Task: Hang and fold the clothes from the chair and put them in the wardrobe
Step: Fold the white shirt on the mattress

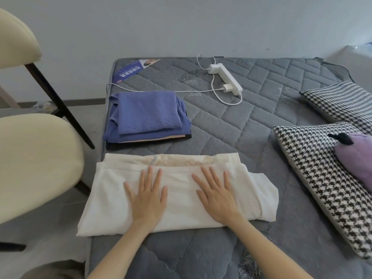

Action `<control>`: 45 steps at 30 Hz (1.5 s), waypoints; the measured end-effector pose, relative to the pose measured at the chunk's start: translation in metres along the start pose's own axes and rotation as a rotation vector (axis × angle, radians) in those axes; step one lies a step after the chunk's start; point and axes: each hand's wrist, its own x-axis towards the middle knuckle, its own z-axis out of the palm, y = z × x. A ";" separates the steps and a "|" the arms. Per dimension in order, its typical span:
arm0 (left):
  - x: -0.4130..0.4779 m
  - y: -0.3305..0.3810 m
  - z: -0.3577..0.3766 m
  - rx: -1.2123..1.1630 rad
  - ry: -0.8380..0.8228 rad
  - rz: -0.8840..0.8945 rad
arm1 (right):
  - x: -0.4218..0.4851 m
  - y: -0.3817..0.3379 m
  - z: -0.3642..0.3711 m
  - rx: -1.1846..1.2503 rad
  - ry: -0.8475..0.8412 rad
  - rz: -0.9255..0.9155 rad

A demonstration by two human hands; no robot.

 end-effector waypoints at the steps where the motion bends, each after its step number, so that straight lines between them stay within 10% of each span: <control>1: 0.004 -0.001 -0.003 0.003 -0.010 -0.023 | -0.002 0.014 -0.003 -0.007 -0.017 0.011; 8: 0.008 -0.008 -0.011 -0.026 -0.070 -0.112 | -0.012 0.060 -0.021 0.072 -0.010 0.218; 14: -0.001 0.028 -0.020 -0.049 -0.148 -0.118 | -0.047 0.075 -0.035 0.361 0.365 0.692; 19: -0.030 0.098 -0.009 -0.115 -0.172 0.125 | -0.067 0.088 -0.041 0.654 0.144 1.189; 27: -0.037 0.111 0.002 -0.075 -0.252 0.082 | -0.075 0.082 -0.044 0.900 0.252 0.897; 31: -0.035 0.104 -0.003 -0.059 -0.260 0.077 | -0.074 0.097 -0.066 0.478 0.378 0.757; 38: -0.032 0.098 -0.003 -0.049 -0.290 0.072 | -0.079 0.107 -0.034 0.451 0.184 0.949; 45: -0.017 0.094 -0.022 -0.066 -0.281 0.134 | -0.027 0.102 -0.062 0.311 0.205 0.443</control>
